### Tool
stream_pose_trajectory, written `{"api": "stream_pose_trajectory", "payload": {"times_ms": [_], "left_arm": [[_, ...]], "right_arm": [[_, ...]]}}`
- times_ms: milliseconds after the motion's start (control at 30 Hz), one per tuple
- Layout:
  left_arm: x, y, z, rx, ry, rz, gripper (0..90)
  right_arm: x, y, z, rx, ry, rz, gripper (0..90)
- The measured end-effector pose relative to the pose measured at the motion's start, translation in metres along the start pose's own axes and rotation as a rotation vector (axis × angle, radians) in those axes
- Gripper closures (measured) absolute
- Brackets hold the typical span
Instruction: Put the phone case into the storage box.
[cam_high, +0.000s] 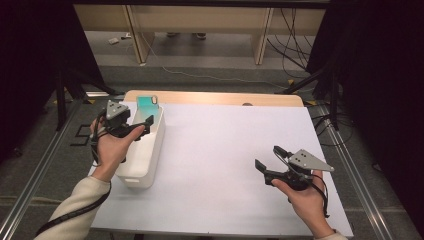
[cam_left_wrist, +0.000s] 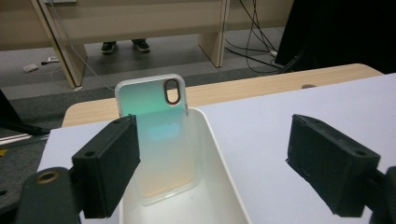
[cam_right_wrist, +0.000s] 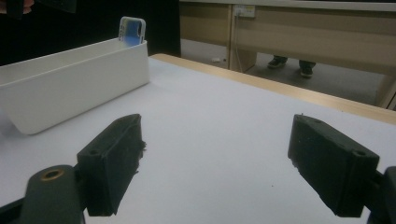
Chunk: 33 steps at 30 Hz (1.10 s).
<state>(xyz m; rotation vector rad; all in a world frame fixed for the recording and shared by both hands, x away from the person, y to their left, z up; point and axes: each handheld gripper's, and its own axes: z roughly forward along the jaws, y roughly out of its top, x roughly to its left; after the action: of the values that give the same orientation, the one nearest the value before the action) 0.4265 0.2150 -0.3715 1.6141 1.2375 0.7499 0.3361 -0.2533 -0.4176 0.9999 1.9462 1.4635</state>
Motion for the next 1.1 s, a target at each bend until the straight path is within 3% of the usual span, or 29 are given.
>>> {"api": "stream_pose_trajectory", "payload": {"times_ms": [1100], "left_arm": [[-0.02,-0.029,-0.033,0.001,-0.108,0.018,16.3]], "right_arm": [[0.0,0.0,0.001,-0.01,-0.002,0.007,18.9]]}}
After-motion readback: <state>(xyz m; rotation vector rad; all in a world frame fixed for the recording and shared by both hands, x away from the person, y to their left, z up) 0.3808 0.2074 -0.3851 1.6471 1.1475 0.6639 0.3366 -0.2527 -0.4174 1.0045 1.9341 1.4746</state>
